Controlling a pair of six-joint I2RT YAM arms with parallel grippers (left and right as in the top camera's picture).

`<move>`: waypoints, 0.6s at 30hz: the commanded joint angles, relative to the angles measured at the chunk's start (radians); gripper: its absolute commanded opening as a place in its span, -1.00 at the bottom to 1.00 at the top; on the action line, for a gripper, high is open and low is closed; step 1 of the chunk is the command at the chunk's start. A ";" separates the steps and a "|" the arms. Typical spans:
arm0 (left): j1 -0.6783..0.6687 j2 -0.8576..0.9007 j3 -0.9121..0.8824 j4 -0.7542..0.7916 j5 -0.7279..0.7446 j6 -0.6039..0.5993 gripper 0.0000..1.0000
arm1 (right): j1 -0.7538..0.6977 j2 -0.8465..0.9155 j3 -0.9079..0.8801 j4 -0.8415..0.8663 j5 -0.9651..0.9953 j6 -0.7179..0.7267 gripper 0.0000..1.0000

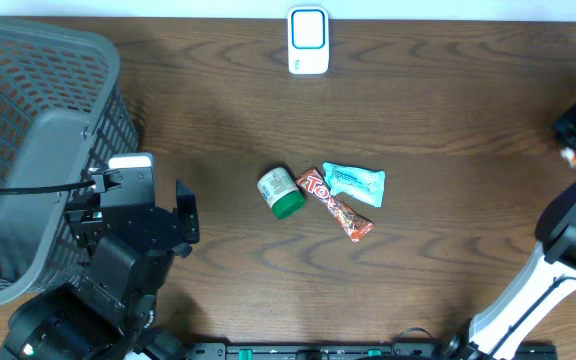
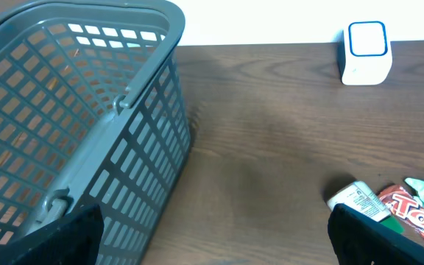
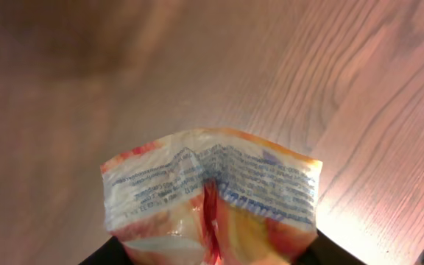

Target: Scan the item barcode

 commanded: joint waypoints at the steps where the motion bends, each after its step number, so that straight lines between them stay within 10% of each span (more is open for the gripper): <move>1: 0.003 -0.003 0.006 -0.002 -0.012 -0.004 0.96 | -0.062 0.089 -0.006 -0.005 0.007 0.025 -0.27; 8: 0.003 -0.003 0.006 -0.002 -0.012 -0.004 0.96 | -0.176 0.137 -0.003 -0.007 0.006 0.024 -0.21; 14: 0.003 -0.003 0.006 -0.002 -0.012 -0.004 0.96 | -0.300 0.090 -0.002 -0.008 -0.069 0.025 0.89; 18: 0.003 -0.003 0.006 -0.002 -0.012 -0.004 0.96 | -0.355 0.046 -0.002 -0.020 -0.091 0.025 0.99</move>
